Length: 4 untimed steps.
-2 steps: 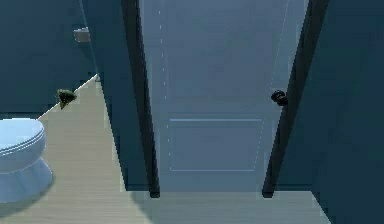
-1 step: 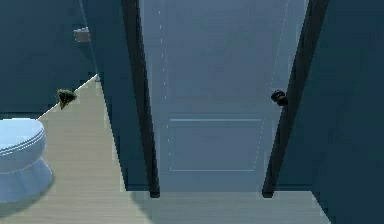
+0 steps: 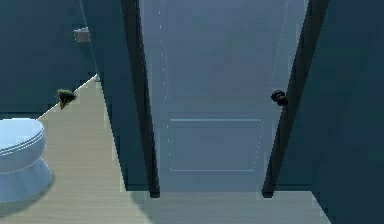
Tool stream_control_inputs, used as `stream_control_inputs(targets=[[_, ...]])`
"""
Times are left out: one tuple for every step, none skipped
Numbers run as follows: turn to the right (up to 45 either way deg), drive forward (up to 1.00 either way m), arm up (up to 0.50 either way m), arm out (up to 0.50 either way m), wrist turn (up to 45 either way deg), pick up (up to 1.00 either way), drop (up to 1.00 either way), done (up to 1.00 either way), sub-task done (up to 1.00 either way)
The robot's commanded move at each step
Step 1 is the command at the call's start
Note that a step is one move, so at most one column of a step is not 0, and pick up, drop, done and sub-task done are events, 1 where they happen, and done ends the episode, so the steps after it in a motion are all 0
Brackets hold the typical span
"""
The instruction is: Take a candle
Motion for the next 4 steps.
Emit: stream_control_inputs(targets=[[0.0,0.00,0.00,0.00,45.0,0.00,0.00,0.00,0.00],[0.0,0.00,0.00,0.00,45.0,0.00,0.00,0.00,0.00],[0.0,0.00,0.00,0.00,15.0,0.00,0.00,0.00,0.00],[0.0,0.00,0.00,0.00,0.0,1.00,0.00,0.00,0.00]])
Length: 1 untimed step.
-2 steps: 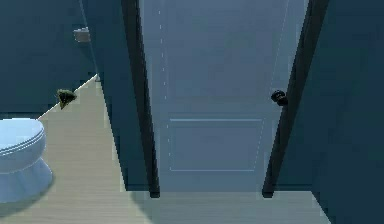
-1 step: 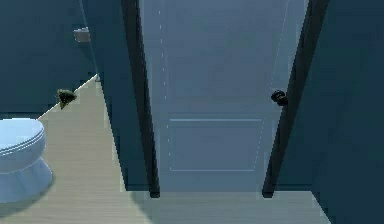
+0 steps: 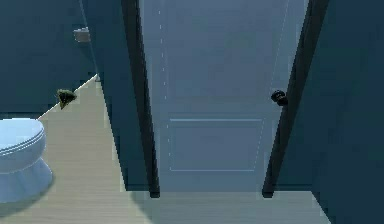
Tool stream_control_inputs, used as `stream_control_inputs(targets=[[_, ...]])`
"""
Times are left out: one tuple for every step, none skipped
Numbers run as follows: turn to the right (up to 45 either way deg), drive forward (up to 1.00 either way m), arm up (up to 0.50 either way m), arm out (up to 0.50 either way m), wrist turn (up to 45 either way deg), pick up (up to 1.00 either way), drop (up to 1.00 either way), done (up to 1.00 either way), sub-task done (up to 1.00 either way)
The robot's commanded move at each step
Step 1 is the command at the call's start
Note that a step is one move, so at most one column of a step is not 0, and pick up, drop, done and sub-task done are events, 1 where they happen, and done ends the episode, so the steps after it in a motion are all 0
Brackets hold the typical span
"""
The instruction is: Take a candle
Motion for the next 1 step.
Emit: stream_control_inputs(targets=[[0.0,0.00,0.10,0.00,0.0,0.00,0.00,0.00,0.00]])
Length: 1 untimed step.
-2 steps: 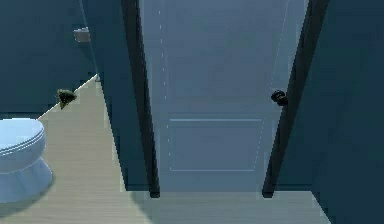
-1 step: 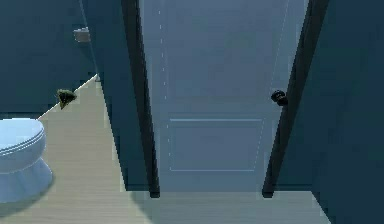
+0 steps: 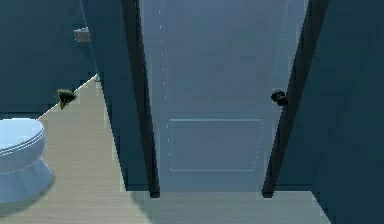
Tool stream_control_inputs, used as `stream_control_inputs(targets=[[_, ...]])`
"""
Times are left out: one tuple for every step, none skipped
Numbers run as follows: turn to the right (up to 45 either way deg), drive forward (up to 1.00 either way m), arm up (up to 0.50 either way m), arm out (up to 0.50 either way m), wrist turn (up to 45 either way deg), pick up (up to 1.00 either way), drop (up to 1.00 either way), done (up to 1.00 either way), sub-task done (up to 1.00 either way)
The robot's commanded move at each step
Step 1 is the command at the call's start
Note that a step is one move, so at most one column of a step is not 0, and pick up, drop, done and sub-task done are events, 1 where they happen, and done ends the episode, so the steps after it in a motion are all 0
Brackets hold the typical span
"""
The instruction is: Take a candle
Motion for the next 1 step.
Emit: stream_control_inputs(targets=[[0.0,0.00,0.00,0.00,0.0,0.00,0.00,1.00,0.00]])
